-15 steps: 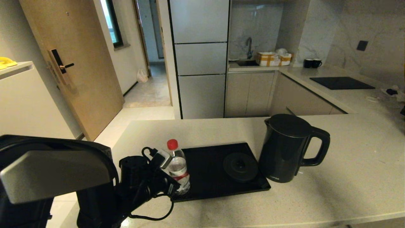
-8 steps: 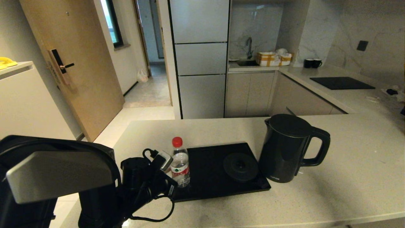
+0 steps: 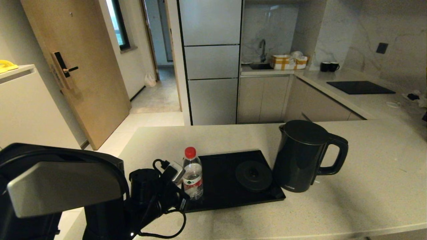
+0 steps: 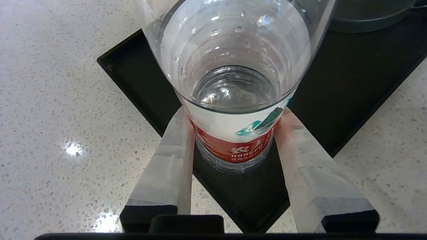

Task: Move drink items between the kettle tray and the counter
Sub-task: Pick up the bottled water, then place it on the left

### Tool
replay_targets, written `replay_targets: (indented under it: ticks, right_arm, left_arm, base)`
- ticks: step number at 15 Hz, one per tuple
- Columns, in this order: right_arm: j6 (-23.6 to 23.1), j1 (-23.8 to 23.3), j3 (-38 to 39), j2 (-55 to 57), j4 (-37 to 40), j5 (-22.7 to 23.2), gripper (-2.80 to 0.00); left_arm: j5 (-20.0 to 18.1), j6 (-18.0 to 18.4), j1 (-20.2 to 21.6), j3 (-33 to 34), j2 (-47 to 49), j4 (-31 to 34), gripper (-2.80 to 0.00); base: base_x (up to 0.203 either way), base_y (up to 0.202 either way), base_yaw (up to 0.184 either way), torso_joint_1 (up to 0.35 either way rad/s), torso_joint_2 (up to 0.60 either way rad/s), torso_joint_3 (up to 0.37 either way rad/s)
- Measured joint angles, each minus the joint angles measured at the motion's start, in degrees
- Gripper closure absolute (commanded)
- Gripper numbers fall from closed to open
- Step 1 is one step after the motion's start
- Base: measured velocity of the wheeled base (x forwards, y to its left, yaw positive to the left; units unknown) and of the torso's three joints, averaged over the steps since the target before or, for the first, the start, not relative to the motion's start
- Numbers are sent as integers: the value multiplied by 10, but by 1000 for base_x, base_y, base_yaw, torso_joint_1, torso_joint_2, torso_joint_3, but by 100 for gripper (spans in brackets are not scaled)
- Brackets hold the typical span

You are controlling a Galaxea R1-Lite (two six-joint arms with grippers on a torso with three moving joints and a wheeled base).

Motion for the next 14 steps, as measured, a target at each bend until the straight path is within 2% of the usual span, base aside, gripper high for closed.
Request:
replay_targets:
  ticks: [2,6,14]
  right_arm:
    - [0,0,0,0,0,0,0]
    - [0,0,0,0,0,0,0]
    - [0,0,0,0,0,0,0]
  left_arm:
    - [0,0,-1,1,-2,0,0]
    - [24,1,-1,-2,-14,-5,0]
    - [37,2,11,-8,-31,-9,0]
  base:
    - [0,0,0,0,0,0]
    - [0,0,0,0,0,0]
    - [0,0,0,0,0,0]
